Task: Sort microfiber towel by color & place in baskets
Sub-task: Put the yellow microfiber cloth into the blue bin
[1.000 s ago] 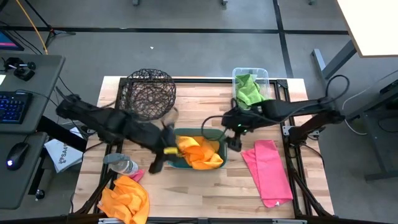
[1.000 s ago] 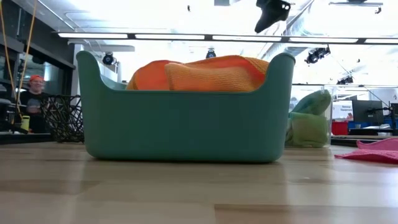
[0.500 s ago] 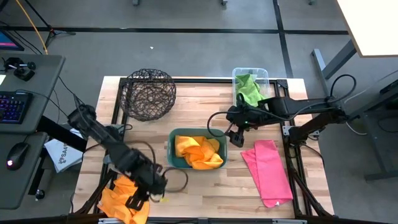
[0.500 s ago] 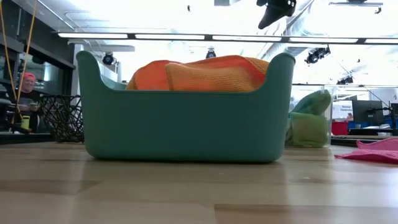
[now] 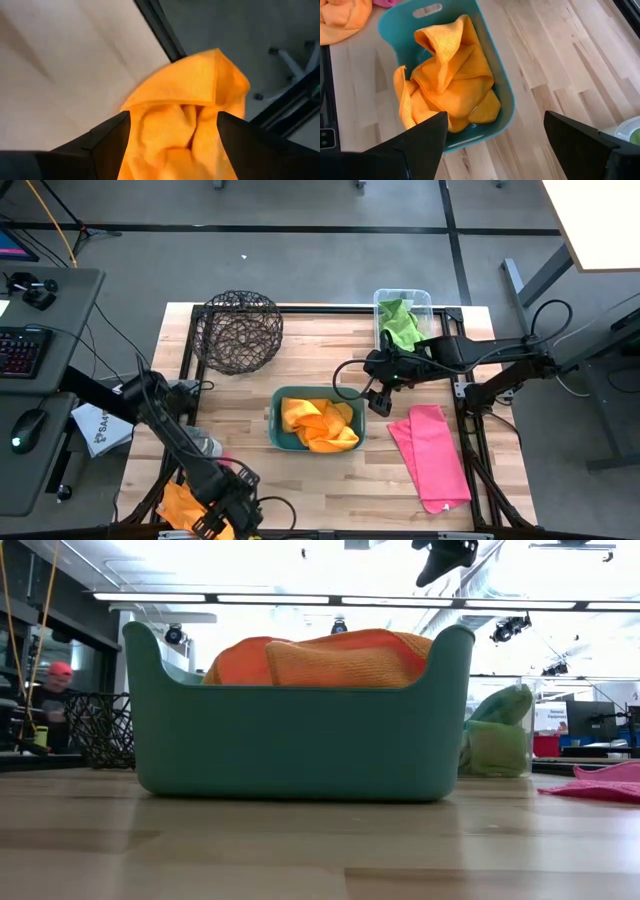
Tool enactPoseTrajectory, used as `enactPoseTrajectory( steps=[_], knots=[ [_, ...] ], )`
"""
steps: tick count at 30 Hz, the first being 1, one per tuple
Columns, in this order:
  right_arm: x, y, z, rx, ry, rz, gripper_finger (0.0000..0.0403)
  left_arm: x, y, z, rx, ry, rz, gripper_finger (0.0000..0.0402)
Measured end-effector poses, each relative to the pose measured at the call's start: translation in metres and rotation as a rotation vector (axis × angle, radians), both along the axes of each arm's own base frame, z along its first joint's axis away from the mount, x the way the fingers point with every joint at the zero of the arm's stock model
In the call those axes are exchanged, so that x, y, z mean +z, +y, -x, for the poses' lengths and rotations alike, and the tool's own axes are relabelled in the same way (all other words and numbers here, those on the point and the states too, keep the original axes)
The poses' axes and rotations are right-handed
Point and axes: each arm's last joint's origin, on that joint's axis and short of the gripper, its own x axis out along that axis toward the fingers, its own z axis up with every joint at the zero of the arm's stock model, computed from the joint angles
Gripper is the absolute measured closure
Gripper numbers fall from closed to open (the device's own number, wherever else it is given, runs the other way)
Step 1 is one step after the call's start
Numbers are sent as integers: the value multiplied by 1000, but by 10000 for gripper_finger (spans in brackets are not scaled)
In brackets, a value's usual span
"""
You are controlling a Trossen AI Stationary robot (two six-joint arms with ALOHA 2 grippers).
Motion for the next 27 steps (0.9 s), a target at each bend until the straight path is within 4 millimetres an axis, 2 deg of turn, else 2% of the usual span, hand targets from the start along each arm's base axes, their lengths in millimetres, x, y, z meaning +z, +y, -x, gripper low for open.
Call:
enactPoseTrajectory(
  steps=[4,8,15,27],
  knots=[
    [0,0,0,2,0,1,78,-12,-3,-3,-86,-41,19,116],
    [0,0,0,4,1,3,78,-31,1,-3,-76,-49,18,116],
    [0,0,0,4,2,3,78,-62,12,10,-119,25,-24,117],
    [0,0,1,-17,6,-12,78,-91,25,16,-88,30,-43,117]
  ],
)
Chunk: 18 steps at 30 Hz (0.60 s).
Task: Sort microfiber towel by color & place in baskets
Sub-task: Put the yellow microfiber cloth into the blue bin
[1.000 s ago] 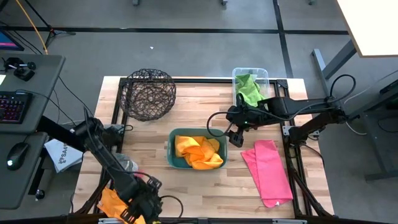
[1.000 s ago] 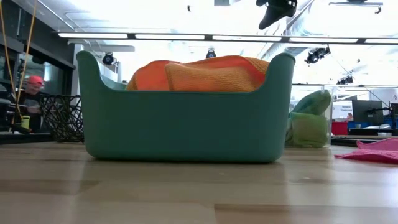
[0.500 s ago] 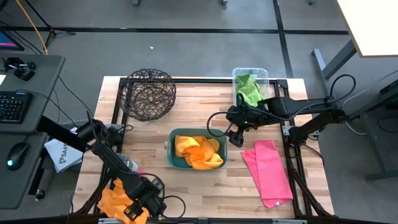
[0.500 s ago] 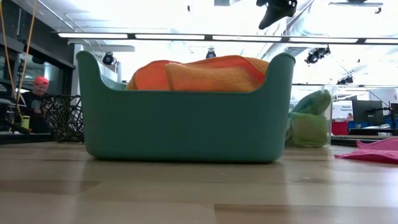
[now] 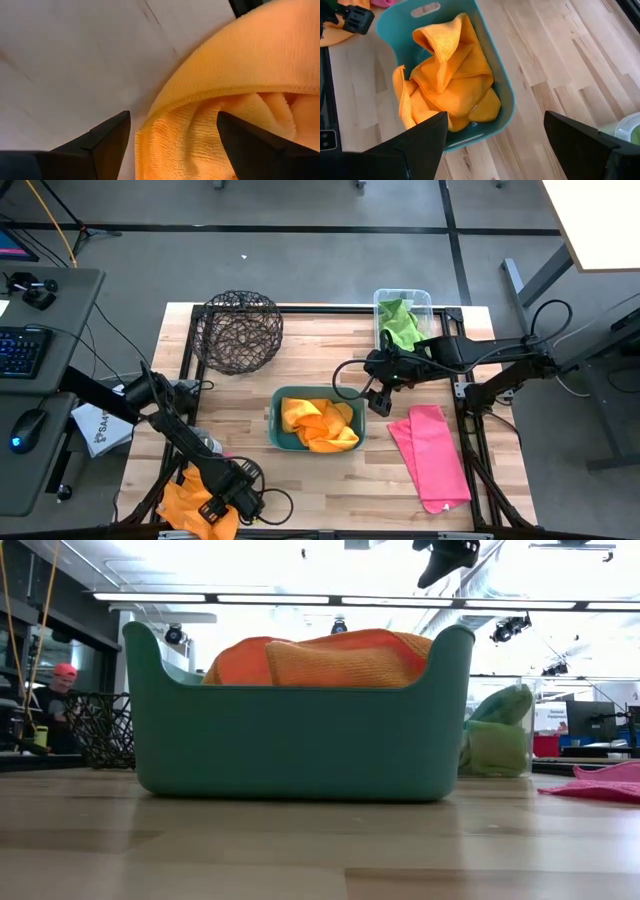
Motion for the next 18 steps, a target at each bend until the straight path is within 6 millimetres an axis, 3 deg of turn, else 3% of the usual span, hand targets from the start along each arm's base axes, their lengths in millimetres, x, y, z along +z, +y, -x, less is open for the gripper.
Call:
enactPoseTrajectory(
  steps=[3,5,11,15,18],
  knots=[
    [-1,1,1,2,10,1,78,-2,1,1,-6,-19,-19,134],
    [-1,0,1,3,17,2,78,-3,1,2,-14,-54,-51,169],
    [-2,0,2,10,30,6,78,-2,7,-4,114,-90,-116,376],
    [-2,1,4,16,48,1,78,13,13,-4,159,-76,-81,395],
    [-3,1,4,31,54,8,78,53,21,-6,186,-108,5,398]
  ],
)
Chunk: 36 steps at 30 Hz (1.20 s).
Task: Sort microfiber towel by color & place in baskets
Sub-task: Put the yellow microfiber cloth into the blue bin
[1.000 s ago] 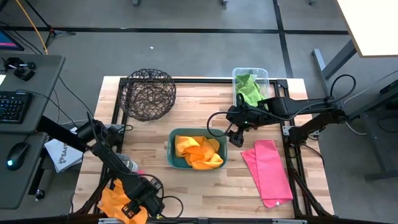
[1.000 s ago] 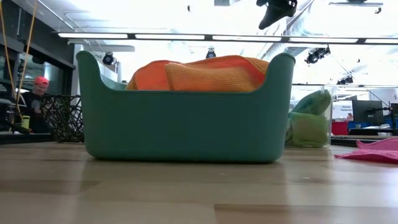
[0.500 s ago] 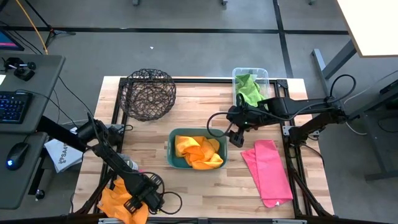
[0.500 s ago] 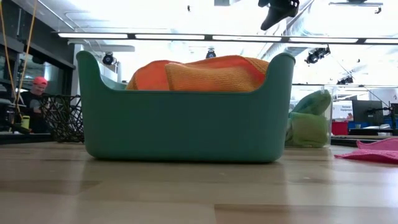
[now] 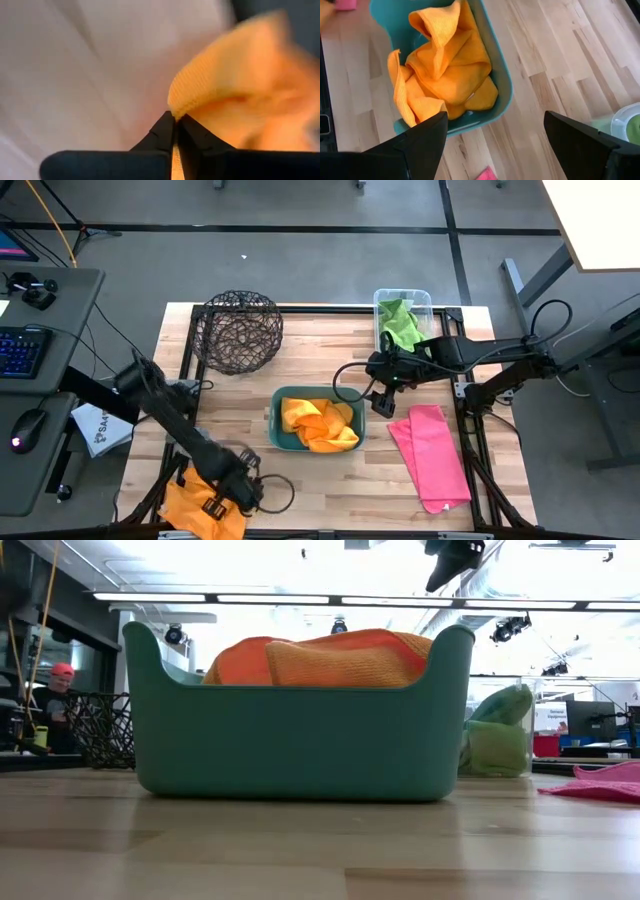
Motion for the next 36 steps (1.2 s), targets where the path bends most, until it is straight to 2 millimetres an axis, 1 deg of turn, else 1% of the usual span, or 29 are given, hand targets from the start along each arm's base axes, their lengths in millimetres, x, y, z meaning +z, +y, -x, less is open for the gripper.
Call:
enactPoseTrajectory(
  steps=[2,4,7,9,11,14,15,17,19,22,25,30,32,34,36],
  knots=[
    [0,0,0,10,3,6,78,38,9,-2,23,-87,90,400],
    [0,0,0,14,2,9,78,78,23,-2,72,-228,118,400],
    [1,-2,-1,20,-8,16,78,140,52,0,189,-497,61,401],
    [1,-4,-2,31,-11,27,78,181,73,-2,288,-701,22,401],
    [2,-7,-2,36,-20,36,78,218,93,-8,378,-890,-23,401],
    [7,-12,0,25,-62,39,78,267,117,-17,445,-1140,-101,401],
    [10,-15,1,15,-82,36,78,280,124,-18,452,-1212,-127,401],
    [16,-19,4,-7,-122,31,78,301,135,-19,464,-1324,-173,401],
    [21,-23,8,-35,-152,20,78,310,143,-19,468,-1378,-225,401],
    [30,-28,18,-76,-190,4,78,309,151,-21,471,-1373,-270,401],
    [38,-31,29,-103,-229,-8,78,297,152,-26,467,-1319,-239,401],
    [51,-34,46,-160,-291,-3,78,262,145,-38,430,-1183,-165,401],
    [55,-35,53,-183,-314,10,78,253,141,-37,417,-1144,-145,401],
    [59,-36,59,-207,-335,21,78,251,140,-34,406,-1138,-114,401],
    [61,-36,63,-230,-352,25,78,258,140,-30,399,-1170,-65,401]
  ],
)
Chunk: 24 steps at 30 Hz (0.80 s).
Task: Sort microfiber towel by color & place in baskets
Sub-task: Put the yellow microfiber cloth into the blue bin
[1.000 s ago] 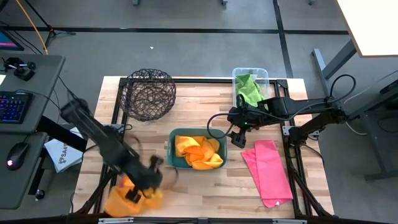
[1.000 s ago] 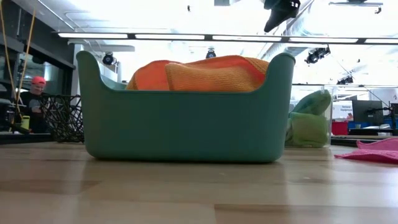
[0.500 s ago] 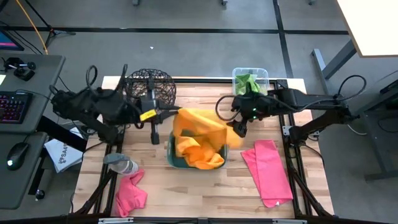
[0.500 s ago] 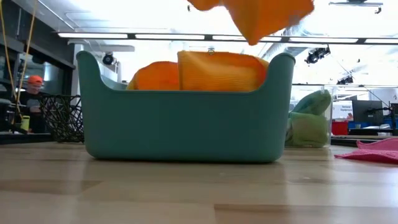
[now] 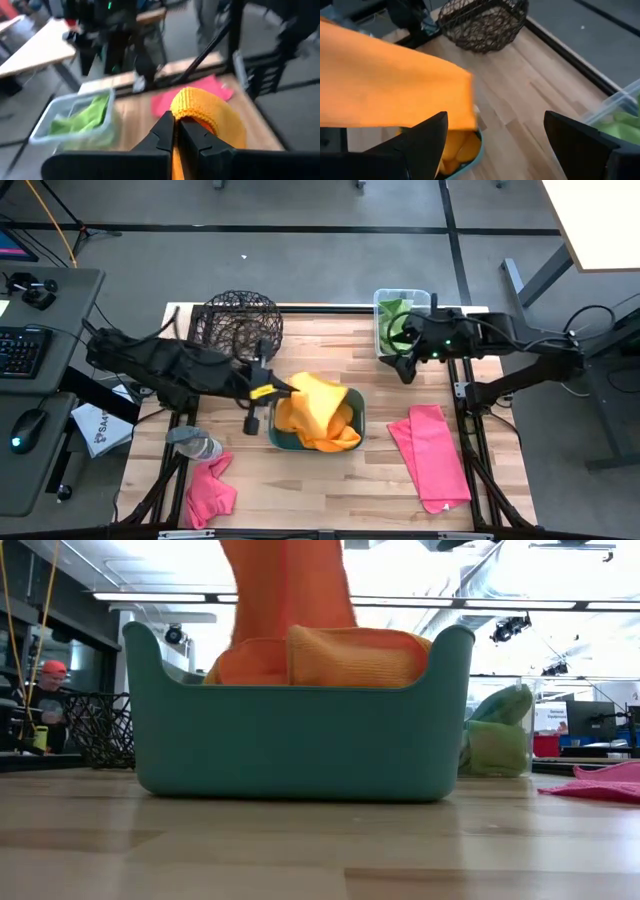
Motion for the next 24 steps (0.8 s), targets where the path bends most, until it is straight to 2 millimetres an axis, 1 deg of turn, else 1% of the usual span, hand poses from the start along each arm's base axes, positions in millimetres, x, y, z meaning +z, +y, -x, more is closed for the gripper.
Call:
enactPoseTrajectory(
  steps=[2,7,10,14,17,21,24],
  knots=[
    [2,-1,4,-15,-11,12,78,11,0,4,-33,-85,37,401],
    [3,-1,6,-27,-18,21,78,51,6,19,-61,-402,76,401],
    [3,-1,5,-29,-14,23,78,59,13,25,-49,-467,65,401],
    [3,-2,5,-49,-12,39,78,53,20,20,-14,-412,52,401],
    [3,-2,5,-55,-12,44,78,43,25,12,18,-339,37,401],
    [3,-2,5,-65,-17,32,78,21,26,-11,44,-207,28,401],
    [3,-2,5,-66,-18,30,78,7,23,-28,7,-133,58,401]
  ],
)
